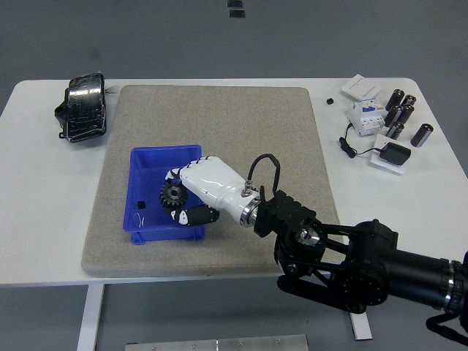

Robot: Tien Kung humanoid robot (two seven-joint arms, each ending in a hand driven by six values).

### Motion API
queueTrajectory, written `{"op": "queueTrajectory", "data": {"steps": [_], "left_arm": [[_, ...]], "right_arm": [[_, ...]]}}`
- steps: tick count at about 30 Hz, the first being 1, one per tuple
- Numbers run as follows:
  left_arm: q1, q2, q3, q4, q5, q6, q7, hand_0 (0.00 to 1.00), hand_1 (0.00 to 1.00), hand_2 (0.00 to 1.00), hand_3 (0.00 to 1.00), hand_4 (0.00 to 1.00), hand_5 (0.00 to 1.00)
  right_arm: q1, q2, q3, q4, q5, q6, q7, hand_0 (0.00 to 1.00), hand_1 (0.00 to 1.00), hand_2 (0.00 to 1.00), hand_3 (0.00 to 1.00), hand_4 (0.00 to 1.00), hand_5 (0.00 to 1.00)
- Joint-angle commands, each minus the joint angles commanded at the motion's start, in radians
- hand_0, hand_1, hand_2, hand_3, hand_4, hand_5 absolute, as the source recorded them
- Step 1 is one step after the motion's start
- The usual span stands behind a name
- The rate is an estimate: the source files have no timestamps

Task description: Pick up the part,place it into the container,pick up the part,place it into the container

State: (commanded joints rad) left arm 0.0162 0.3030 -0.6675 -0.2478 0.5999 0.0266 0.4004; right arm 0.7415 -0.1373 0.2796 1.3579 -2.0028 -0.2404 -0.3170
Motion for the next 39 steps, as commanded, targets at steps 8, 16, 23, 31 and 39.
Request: {"op": "queueTrajectory", "data": {"steps": [8,16,23,31,39], "left_arm": [[-0.001,0.0,0.0,0.0,0.001,-0.001,0.0,0.692,0.682,0.672,0.638,0.737,0.257],[-0.001,-0.001,0.001,0.0,0.0,-0.001,0.0,0.692,0.682,0.672,0.638,0.737,0.256],[-0.002,-0.002,0.007,0.0,-0.006,-0.001,-0.003,0.692,0.682,0.672,0.637,0.737,0.256],[0.001,-0.006,0.008,0.0,-0.013,0.0,-0.004,0.692,0.682,0.672,0.637,0.737,0.256],[-0.002,-0.006,0.012,0.001,-0.018,0.0,-0.006,0.692,0.682,0.672,0.634,0.737,0.256]], "right_arm": [[-0.005,0.007,0.018,-0.01,0.012,0.013,0.013,0.998,0.958,0.949,0.867,0.975,0.532],[-0.023,0.005,0.053,-0.005,0.058,0.0,0.032,0.998,0.964,0.969,0.927,0.998,0.535],[-0.061,-0.018,0.119,0.038,0.11,-0.061,0.036,0.908,0.857,0.896,0.912,0.996,0.515],[-0.13,-0.128,0.24,0.071,0.098,-0.116,0.001,0.511,0.605,0.726,0.779,0.832,0.389],[-0.145,-0.211,0.193,0.055,-0.024,-0.044,-0.046,0.361,0.46,0.697,0.751,0.813,0.376]]}}
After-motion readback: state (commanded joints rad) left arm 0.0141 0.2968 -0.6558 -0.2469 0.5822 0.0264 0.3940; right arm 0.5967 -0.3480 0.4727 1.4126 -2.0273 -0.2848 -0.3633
